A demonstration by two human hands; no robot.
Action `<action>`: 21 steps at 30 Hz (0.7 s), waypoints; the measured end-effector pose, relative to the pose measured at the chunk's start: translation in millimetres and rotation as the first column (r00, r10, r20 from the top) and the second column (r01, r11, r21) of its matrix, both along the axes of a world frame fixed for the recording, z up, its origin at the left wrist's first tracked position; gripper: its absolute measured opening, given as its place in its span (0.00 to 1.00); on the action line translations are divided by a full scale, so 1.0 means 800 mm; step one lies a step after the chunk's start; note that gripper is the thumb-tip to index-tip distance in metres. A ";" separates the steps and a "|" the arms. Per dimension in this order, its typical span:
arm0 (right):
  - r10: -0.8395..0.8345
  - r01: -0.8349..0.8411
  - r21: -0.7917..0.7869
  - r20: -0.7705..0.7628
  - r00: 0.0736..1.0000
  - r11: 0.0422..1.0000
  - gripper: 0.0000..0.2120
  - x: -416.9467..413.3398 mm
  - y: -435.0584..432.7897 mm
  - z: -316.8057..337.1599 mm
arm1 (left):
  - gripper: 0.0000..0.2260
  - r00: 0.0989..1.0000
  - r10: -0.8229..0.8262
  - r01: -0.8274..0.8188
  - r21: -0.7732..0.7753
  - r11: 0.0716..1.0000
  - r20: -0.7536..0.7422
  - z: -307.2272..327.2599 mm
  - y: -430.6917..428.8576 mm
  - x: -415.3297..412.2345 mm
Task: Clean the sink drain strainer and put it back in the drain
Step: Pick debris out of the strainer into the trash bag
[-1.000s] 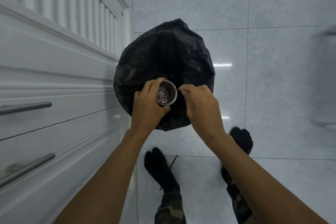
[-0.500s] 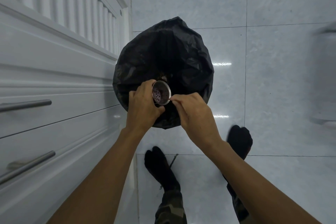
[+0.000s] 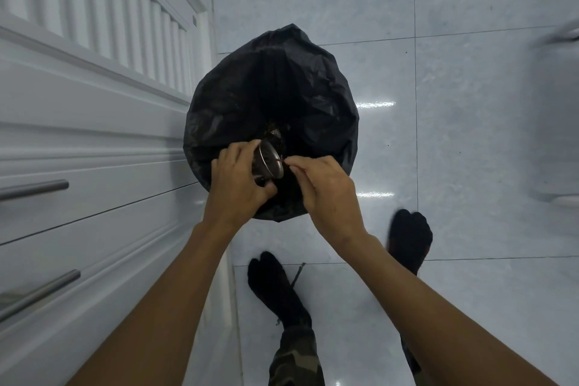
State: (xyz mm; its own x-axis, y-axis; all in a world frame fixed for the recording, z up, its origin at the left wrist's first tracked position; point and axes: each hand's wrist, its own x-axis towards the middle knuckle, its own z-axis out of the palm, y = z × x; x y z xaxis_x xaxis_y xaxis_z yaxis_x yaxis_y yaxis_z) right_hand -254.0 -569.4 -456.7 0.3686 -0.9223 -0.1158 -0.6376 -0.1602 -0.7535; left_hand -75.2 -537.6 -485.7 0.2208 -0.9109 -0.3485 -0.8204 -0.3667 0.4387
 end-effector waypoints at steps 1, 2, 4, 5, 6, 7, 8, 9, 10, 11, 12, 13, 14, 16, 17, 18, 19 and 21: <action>-0.036 0.036 0.005 0.034 0.999 0.999 0.10 0.002 0.000 0.000 | 0.37 1.000 0.020 -0.020 0.004 1.000 -0.006 0.000 -0.001 0.003; -0.047 0.045 0.026 0.066 0.997 0.999 0.10 0.004 0.001 0.000 | 0.37 0.999 0.043 -0.043 0.009 0.999 -0.018 0.000 -0.002 0.006; -0.003 -0.003 0.071 0.080 0.997 0.997 0.10 0.009 0.006 -0.001 | 0.37 0.996 0.070 -0.069 0.021 0.997 -0.051 0.002 -0.004 0.010; 0.010 -0.014 0.072 0.056 0.998 0.997 0.11 0.010 0.007 -0.001 | 0.37 0.996 0.070 -0.069 0.024 0.997 -0.063 0.002 -0.004 0.011; -0.010 0.008 0.060 0.033 0.999 0.998 0.11 0.009 0.006 -0.002 | 0.37 0.995 0.066 -0.064 0.026 0.998 -0.070 0.003 -0.004 0.011; -0.060 0.059 0.043 0.026 0.998 0.997 0.10 0.007 0.004 -0.003 | 0.37 0.995 0.063 -0.061 0.026 0.998 -0.073 0.004 -0.004 0.011; -0.113 0.112 0.027 0.037 0.993 0.993 0.10 0.005 0.001 -0.003 | 0.37 0.995 0.064 -0.063 0.025 0.998 -0.072 0.004 -0.005 0.011; -0.137 0.136 0.013 0.057 0.989 0.991 0.09 0.005 0.000 -0.002 | 0.37 0.995 0.071 -0.070 0.025 0.997 -0.070 0.004 -0.006 0.012; -0.116 0.117 -0.002 0.073 0.991 0.993 0.09 0.007 0.000 -0.002 | 0.37 0.995 0.079 -0.078 0.027 0.997 -0.067 0.004 -0.007 0.013; -0.065 0.066 -0.018 0.076 0.995 0.998 0.09 0.011 0.003 -0.002 | 0.37 0.994 0.084 -0.082 0.033 0.996 -0.066 0.004 -0.007 0.014; -0.013 0.014 -0.026 0.065 0.998 1.000 0.10 0.013 0.006 -0.002 | 0.37 0.994 0.085 -0.082 0.038 0.996 -0.068 0.004 -0.006 0.014; 0.011 -0.010 -0.024 0.050 0.999 1.000 0.10 0.015 0.009 -0.001 | 0.36 0.994 0.082 -0.079 0.040 0.996 -0.073 0.005 -0.006 0.014; -0.007 0.007 -0.020 0.034 0.999 1.000 0.11 0.014 0.008 -0.001 | 0.36 0.994 0.079 -0.077 0.038 0.996 -0.081 0.005 -0.005 0.013; -0.121 0.123 -0.039 0.034 0.992 0.992 0.14 0.009 0.002 -0.001 | 0.37 0.992 0.088 -0.085 0.032 0.996 -0.092 0.006 -0.005 0.011; -0.158 0.162 -0.065 0.055 0.986 0.985 0.15 0.008 -0.001 -0.001 | 0.38 0.990 0.105 -0.102 0.036 0.994 -0.094 0.006 -0.005 0.011; -0.148 0.154 -0.089 0.071 0.986 0.984 0.15 0.009 -0.003 0.001 | 0.40 0.987 0.126 -0.121 0.048 0.991 -0.096 0.006 -0.005 0.011; -0.092 0.100 -0.111 0.069 0.993 0.989 0.14 0.012 -0.004 0.003 | 0.41 0.984 0.144 -0.138 0.065 0.988 -0.100 0.006 -0.005 0.012; 0.065 -0.064 -0.136 0.001 0.998 0.989 0.14 0.016 -0.005 0.004 | 0.43 0.982 0.151 -0.142 0.081 0.987 -0.117 0.008 -0.004 0.012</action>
State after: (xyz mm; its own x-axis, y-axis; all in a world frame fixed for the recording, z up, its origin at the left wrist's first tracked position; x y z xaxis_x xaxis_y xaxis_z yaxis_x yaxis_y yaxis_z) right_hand -241.2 -573.6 -453.1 0.4282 -0.9036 0.0112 -0.6182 -0.3020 -0.7257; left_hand -66.0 -541.1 -479.4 0.3014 -0.8436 -0.4443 -0.6974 -0.5128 0.5006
